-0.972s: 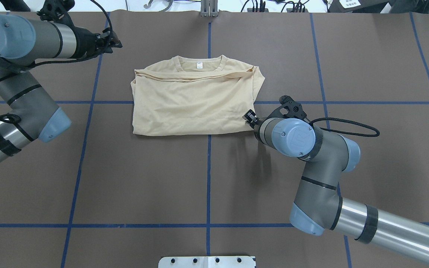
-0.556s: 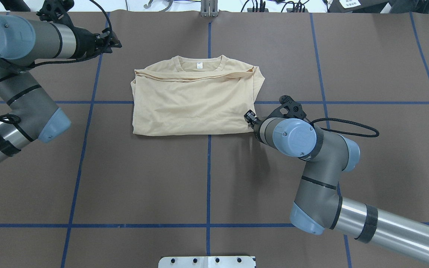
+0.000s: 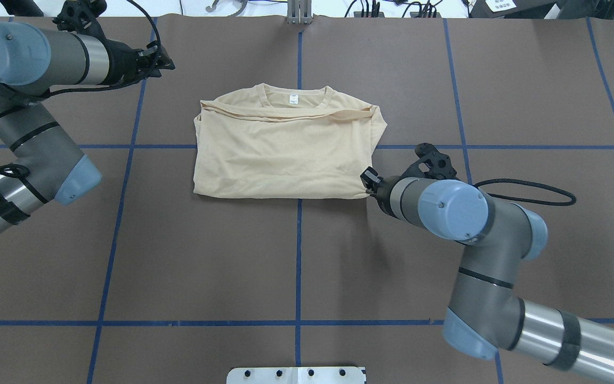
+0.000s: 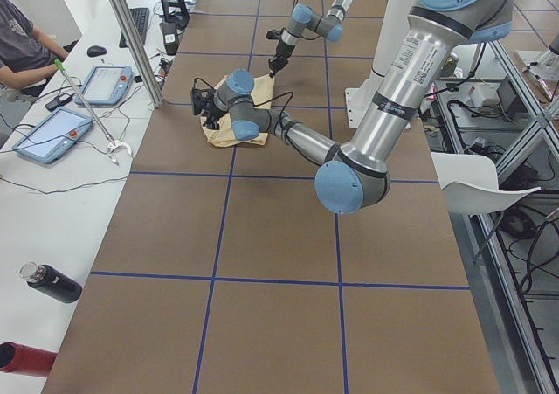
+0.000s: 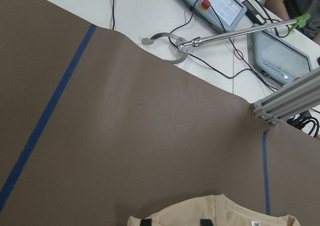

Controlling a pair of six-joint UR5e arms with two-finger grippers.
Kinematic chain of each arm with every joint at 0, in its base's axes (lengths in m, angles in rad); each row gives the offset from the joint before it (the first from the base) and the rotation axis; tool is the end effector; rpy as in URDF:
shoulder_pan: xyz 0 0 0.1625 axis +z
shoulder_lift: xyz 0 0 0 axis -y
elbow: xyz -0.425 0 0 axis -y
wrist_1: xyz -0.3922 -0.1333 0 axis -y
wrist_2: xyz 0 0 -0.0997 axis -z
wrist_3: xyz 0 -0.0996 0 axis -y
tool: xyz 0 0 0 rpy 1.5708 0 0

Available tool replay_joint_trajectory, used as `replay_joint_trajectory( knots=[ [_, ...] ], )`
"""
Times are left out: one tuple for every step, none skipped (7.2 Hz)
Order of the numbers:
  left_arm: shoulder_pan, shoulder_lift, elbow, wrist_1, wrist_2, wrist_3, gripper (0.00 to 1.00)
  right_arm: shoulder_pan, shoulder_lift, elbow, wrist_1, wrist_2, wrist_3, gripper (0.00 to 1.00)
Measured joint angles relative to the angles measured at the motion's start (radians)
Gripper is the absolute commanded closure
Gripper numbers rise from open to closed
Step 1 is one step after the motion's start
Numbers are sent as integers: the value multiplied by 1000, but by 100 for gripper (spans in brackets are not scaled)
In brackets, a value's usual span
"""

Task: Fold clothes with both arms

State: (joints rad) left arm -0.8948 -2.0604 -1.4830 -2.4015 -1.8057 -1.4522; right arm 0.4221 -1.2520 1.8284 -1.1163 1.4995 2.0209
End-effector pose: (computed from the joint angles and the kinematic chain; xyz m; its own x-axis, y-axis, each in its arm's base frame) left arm 0.3429 -0.6035 0.3223 0.2797 -0.1648 -0.9458 0.5924 0.8049 0.0349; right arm -0.4885 -0.3733 0.3179 0.2202 0.5746 0.7883 -0.6221 0.7051 -0.3402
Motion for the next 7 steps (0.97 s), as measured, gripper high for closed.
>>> replay_joint_trajectory(
  knots=[
    [0,-4,-20,4,-19,-2,57,-78,-70,126,-60,-3,10,100],
    [0,-3,-52,9,-67,-6,57,-173,-105,228,-133,-4,32,1],
    [0,5,-85,13,-131,-29,57,-276,-119,301,-193,-9,59,0],
    [7,15,-128,39,-177,-84,54,-359,-138,333,-222,-35,76,0],
    [30,34,-188,90,-194,-128,51,-402,-159,345,-233,-73,85,0],
    [69,81,-267,141,-197,-150,50,-405,-171,357,-237,-109,89,0],
    [111,130,-329,168,-188,-167,50,-369,-171,367,-239,-120,87,0]
  ],
)
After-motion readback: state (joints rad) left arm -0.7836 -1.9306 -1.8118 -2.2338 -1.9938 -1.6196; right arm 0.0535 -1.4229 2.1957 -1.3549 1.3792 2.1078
